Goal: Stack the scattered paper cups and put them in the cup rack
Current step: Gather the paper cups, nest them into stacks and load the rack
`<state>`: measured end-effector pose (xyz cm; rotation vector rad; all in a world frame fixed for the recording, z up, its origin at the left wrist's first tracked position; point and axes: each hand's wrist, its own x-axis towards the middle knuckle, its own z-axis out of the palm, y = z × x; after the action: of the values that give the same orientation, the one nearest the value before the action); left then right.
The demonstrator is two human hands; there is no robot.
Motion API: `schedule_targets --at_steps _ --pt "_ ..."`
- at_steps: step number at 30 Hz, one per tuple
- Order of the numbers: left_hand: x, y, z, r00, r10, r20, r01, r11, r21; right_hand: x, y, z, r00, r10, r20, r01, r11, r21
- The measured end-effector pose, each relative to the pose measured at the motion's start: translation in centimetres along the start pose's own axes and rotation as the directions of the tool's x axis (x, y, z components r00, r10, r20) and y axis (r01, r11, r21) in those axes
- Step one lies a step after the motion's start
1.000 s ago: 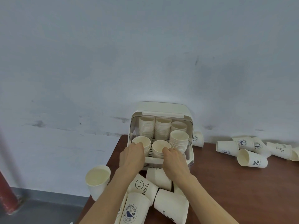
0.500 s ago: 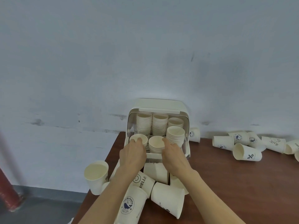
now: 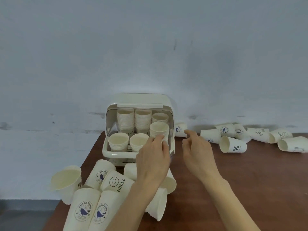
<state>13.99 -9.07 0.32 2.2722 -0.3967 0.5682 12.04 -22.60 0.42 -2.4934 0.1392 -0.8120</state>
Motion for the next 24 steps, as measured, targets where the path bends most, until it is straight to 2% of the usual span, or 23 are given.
schedule_targets --at_steps 5,9,12,16,24 --pt "1.0 3.4 3.1 0.998 0.024 -0.058 -0.033 0.987 -0.157 1.5 1.2 -2.0 0.999 0.029 -0.037 -0.027 0.998 0.05" --pt "2.0 5.3 5.7 0.998 0.015 -0.06 -0.027 0.977 -0.214 3.2 2.9 -3.3 0.998 0.051 -0.036 -0.053 0.998 -0.033" --pt "2.6 5.8 7.4 1.0 0.005 -0.03 -0.011 0.975 -0.222 4.4 4.0 -4.4 0.995 0.096 0.002 -0.096 0.995 -0.007" --pt "2.8 5.6 8.8 1.0 -0.03 -0.005 0.028 0.972 -0.234 4.8 5.8 -5.0 0.99 0.139 -0.014 -0.139 0.99 -0.028" --pt "3.4 6.0 9.2 1.0 0.004 0.021 -0.001 0.986 -0.165 5.1 9.1 -4.2 0.973 0.227 0.032 -0.223 0.97 -0.101"
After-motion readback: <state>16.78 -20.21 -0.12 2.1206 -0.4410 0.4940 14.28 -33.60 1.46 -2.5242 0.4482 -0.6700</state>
